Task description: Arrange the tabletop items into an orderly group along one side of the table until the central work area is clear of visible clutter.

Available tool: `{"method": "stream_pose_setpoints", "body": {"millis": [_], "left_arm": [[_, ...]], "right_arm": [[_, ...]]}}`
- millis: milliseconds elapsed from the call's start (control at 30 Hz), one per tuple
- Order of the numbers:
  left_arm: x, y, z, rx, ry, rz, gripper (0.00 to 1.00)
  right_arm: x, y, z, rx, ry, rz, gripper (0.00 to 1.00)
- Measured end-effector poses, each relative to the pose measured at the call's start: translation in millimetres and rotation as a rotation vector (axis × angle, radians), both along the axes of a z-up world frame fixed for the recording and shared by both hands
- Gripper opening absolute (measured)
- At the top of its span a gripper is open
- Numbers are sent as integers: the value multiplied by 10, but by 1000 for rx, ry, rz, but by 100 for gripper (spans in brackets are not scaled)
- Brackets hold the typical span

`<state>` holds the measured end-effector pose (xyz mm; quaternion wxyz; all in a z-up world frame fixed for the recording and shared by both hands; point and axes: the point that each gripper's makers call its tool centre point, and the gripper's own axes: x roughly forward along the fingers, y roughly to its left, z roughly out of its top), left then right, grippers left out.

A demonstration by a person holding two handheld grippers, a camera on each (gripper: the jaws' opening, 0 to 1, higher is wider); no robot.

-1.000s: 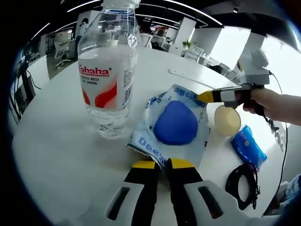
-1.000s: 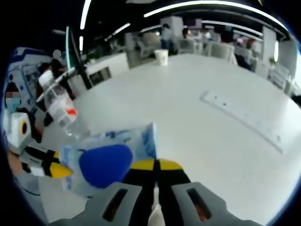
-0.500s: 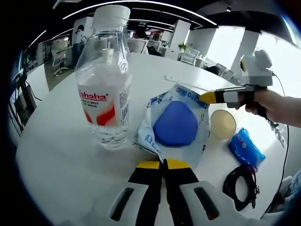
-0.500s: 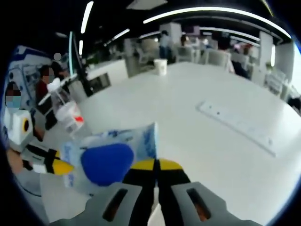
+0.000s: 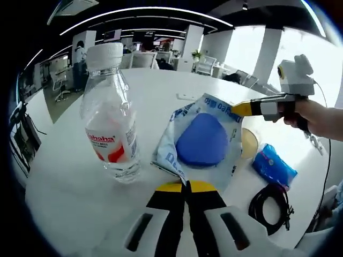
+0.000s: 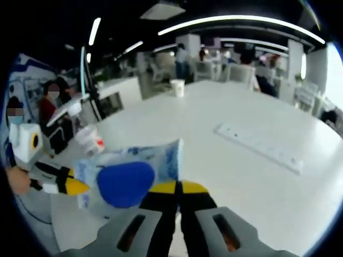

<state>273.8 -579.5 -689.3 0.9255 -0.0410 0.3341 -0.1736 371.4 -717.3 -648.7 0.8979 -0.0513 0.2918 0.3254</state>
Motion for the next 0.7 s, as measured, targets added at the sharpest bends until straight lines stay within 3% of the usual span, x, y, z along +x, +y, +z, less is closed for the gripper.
{"method": "stream_pose_setpoints", "body": {"millis": [333,700], "left_arm": [[-53,84,210,-1,-47,-40,0],[-121,162,282,-10,-46,-43,0]], "right_arm": [[-269,-23,351,41,-51,11,0],[-521,25,522,78,-63,2,0]]}}
